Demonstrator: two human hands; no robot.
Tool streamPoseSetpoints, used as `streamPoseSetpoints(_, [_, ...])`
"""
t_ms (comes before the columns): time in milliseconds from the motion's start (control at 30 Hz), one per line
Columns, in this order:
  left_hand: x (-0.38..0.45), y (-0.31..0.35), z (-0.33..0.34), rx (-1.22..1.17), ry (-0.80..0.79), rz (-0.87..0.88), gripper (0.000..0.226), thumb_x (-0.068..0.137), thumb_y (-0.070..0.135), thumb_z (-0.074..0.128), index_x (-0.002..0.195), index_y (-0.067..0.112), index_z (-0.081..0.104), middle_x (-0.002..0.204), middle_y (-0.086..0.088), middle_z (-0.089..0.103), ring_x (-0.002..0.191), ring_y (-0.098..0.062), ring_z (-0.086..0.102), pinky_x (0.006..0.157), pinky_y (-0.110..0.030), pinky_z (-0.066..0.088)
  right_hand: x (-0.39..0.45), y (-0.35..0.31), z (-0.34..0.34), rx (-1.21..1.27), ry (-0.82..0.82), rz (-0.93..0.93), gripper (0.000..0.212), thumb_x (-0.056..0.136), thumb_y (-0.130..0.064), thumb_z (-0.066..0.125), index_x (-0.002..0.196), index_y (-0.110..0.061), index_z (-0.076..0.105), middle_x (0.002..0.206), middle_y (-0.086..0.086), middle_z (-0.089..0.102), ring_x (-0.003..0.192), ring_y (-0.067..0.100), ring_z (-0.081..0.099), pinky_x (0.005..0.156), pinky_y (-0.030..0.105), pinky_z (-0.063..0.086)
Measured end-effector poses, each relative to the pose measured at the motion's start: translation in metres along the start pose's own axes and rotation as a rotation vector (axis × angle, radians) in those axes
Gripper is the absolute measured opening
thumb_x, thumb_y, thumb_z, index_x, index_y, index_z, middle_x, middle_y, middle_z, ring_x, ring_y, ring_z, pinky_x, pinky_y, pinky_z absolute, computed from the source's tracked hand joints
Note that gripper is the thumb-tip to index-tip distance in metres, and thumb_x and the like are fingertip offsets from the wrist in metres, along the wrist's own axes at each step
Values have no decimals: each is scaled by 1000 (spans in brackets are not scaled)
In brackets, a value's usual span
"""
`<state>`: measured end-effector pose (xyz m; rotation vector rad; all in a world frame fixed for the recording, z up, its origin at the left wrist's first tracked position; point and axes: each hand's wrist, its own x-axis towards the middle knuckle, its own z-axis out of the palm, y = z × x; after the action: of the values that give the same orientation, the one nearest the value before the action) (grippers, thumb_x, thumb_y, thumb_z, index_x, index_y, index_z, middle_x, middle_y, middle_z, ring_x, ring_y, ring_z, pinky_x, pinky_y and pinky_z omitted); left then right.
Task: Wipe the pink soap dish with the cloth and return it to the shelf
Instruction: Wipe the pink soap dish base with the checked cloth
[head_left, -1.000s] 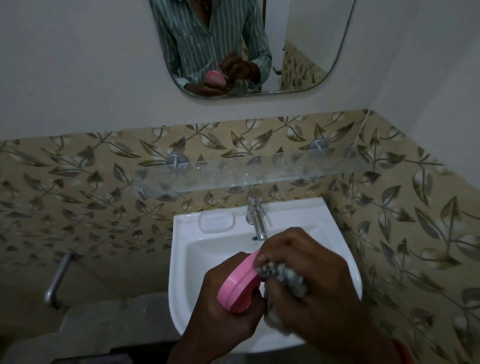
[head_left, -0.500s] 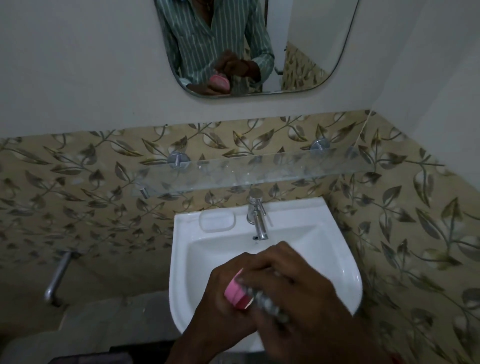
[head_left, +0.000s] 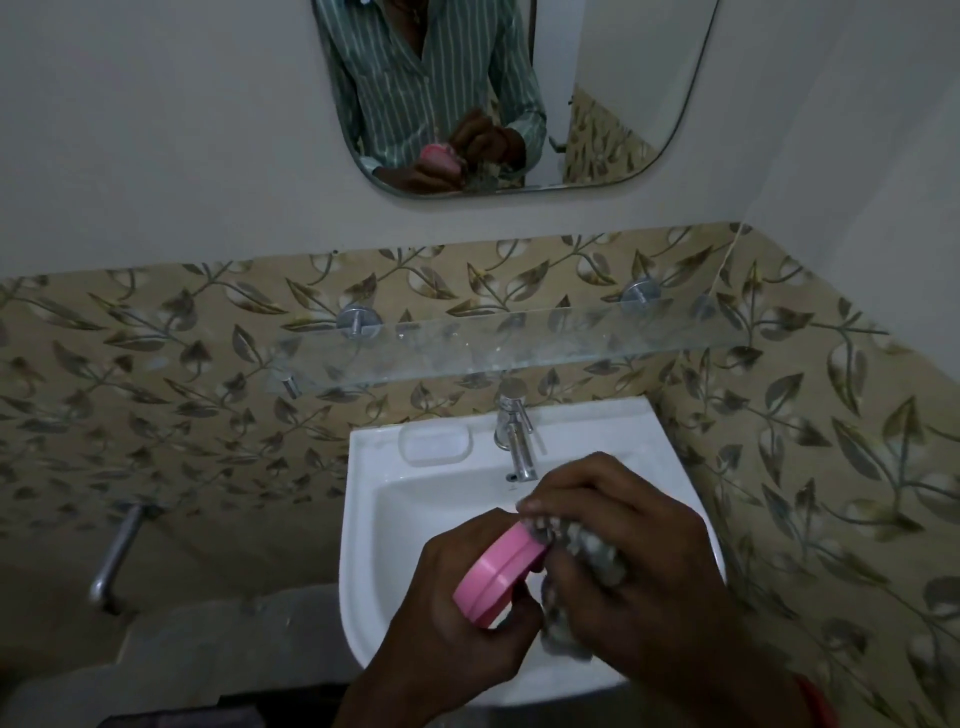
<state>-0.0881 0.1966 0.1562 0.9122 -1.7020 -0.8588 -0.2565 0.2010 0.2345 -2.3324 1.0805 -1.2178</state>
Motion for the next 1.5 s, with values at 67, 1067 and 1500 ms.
streamPoseSetpoints(67, [0,-1,0,-51,15,-18,24,76,-1,72,90,17,67,80,2,66,70,-24,67,59,-38,52,1,-7,1,-4,3,-51,28,74,-1,69,101,-5,73,102,6,64,91,18,63,78,31,52])
streamPoseSetpoints(1067, [0,2,-2,-15,72,-161,45,65,24,72,104,46,67,94,21,70,92,-10,67,82,-28,56,-22,-4,12,-85,33,-50,46,75,1,66,119,-9,65,125,1,56,119,15,55,102,23,42])
streamPoseSetpoints(1500, [11,4,-2,53,33,42,32,76,9,74,102,29,69,90,18,68,81,-12,68,69,-28,54,-16,2,4,-157,83,81,40,72,-15,54,103,5,71,105,18,67,99,27,65,95,23,48])
